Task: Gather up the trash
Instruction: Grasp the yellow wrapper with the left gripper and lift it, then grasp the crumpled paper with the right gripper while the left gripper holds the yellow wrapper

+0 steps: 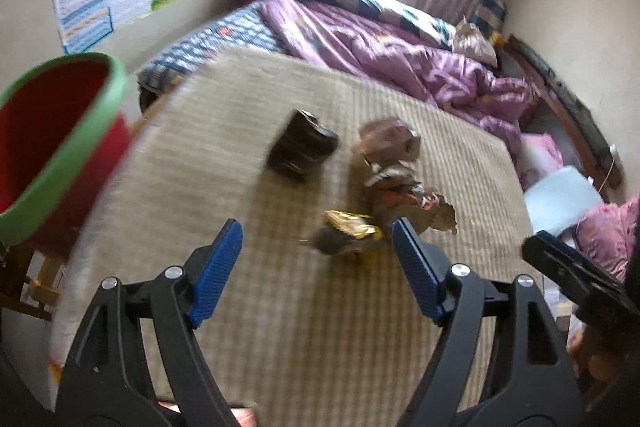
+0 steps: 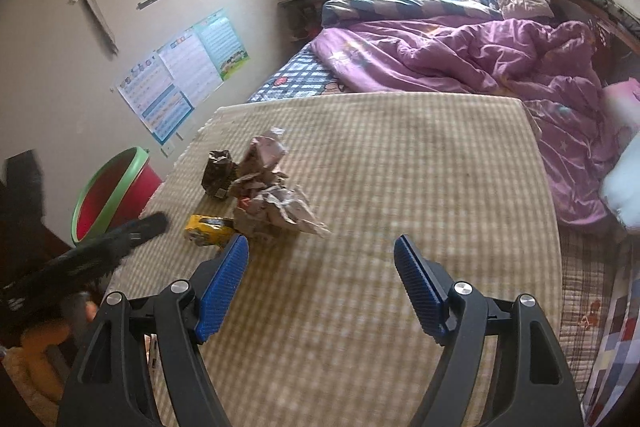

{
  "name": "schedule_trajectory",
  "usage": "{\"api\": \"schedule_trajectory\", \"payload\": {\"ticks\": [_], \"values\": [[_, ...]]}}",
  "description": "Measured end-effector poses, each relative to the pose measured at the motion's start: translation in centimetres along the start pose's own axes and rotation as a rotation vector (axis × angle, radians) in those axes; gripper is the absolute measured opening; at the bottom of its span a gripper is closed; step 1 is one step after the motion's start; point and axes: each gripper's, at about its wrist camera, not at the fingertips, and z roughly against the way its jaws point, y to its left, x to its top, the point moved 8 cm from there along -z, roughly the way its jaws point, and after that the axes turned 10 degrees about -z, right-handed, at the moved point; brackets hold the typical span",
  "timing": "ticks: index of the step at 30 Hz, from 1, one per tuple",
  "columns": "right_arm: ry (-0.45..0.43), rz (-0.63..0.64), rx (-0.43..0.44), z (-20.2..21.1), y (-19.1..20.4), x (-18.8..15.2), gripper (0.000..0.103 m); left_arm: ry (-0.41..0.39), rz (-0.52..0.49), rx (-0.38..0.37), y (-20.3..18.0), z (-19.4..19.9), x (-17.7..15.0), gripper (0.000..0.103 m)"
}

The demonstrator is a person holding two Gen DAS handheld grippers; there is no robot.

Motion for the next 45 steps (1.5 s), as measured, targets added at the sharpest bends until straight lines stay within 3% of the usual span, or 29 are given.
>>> {"api": "schedule_trajectory", "payload": {"ticks": [4, 10, 13, 19, 22, 25, 28, 34, 36, 37, 38, 45], "values": [[0.002, -0.006, 0.008, 0.3, -0.6, 0.4, 0.073, 0.066, -0.007, 0.027, -0.4, -3.2, -0.8, 0.074], [0.022, -0.001, 0.018, -0.4, -1.1, 0.6, 0.073, 0.08, 0.056, -0.049, -1.1, -4.0, -1.5, 0.043], [0.037, 0.006, 0.033, -1.1, -0.5, 0.6, 0.073, 0.061, 0.038, -0.035, -1.0, -2.5, -1.4, 0.03], [0.056, 0.048, 0.077, -3.0, 2.1, 0.8, 0.073, 0.002, 0.055, 0.0, 1.1, 1.2, -1.2, 0.027], [0.093, 0.058, 0.093, -4.9, 3.5, 0.9, 0.081, -0.032, 0.085, 0.019, 2.6, 3.6, -1.3, 0.027], [0.114, 0.02, 0.125, -6.4, 4.5, 1.1, 0.081, -0.061, 0.13, 0.032, 4.1, 5.5, -1.3, 0.027], [0.085, 0.037, 0.104, -7.5, 5.3, 1.6, 0.082, -0.091, 0.15, 0.074, 6.0, 7.4, -1.3, 0.027], [0.149, 0.071, 0.075, -10.0, 6.1, 0.5, 0.082, -0.116, 0.188, 0.152, 9.4, 9.7, -2.0, 0.027], [0.153, 0.061, 0.065, -10.1, 5.9, 0.2, 0.074, -0.117, 0.196, 0.176, 10.2, 10.0, -2.1, 0.027], [0.152, 0.064, 0.057, -10.1, 5.8, 0.1, 0.059, -0.117, 0.202, 0.186, 10.6, 10.2, -2.3, 0.027], [0.155, 0.069, 0.052, -10.0, 5.8, 0.0, 0.054, -0.118, 0.21, 0.192, 11.2, 10.4, -2.4, 0.027], [0.15, 0.045, 0.102, -8.0, 5.7, -1.0, 0.037, -0.119, 0.232, 0.22, 12.4, 10.7, -2.9, 0.027]]}}
